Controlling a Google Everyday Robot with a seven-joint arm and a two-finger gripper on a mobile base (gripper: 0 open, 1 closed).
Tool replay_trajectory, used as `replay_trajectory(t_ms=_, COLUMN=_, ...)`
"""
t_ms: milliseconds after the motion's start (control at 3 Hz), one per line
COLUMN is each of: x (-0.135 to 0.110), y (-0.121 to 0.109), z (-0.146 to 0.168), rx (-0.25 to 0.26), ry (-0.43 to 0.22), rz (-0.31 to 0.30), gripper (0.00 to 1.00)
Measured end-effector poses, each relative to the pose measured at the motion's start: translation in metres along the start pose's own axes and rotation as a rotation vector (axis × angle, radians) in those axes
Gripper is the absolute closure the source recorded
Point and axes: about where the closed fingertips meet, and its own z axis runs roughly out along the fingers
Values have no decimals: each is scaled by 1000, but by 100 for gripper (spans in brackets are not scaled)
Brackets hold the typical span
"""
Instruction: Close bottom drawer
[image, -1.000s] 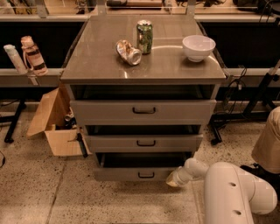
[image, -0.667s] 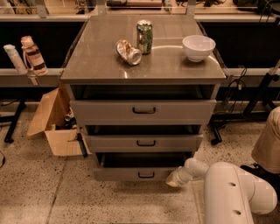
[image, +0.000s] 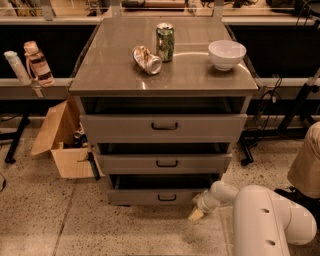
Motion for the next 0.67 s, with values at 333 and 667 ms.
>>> replay_trajectory(t_ms=333, x=0, y=0, z=0, rx=0, ry=0, rz=0, gripper=0)
replay_trajectory(t_ms=667, x=0, y=0, z=0, rx=0, ry=0, rz=0, gripper=0)
